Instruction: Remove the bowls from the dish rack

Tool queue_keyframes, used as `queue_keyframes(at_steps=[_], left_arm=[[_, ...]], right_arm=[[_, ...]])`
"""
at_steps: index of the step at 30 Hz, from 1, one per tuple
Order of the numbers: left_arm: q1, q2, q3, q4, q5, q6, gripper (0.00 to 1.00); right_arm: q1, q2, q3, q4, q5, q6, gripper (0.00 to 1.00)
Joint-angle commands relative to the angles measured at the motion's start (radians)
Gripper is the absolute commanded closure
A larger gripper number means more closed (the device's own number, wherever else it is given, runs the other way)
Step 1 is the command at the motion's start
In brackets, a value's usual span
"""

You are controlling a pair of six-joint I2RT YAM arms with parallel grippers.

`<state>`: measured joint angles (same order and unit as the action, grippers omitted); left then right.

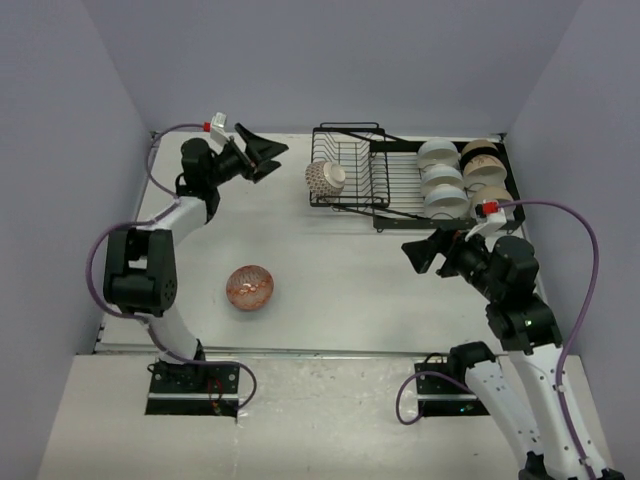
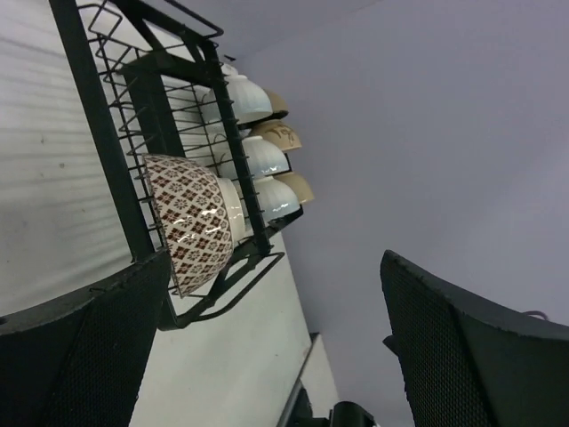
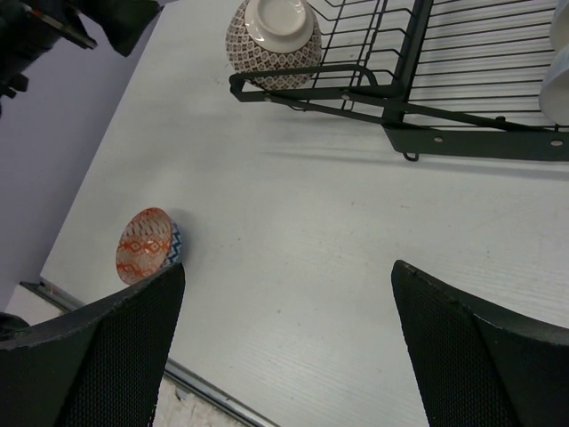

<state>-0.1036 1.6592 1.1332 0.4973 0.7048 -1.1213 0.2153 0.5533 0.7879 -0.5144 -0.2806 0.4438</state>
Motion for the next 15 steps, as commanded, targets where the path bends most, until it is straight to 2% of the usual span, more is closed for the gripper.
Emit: queue_keyframes(at_steps=[1, 5, 15], left_arm=[[0.034, 0.127, -0.016, 0.403, 0.222, -0.257, 0.0], [0.024, 0.223, -0.019, 0.565, 0.242, -0.365, 0.0], [-0.028, 0.369, -0.049, 0.699, 0.225, -0.466, 0.04]], right_arm=[[-0.002, -0.009, 0.007, 0.034, -0.026, -0.022, 0.01], [-0.004, -0.006, -0.001, 0.045, -0.06, -0.02, 0.01], [-0.002, 0.003, -0.018, 0.057, -0.065, -0.016, 0.01]])
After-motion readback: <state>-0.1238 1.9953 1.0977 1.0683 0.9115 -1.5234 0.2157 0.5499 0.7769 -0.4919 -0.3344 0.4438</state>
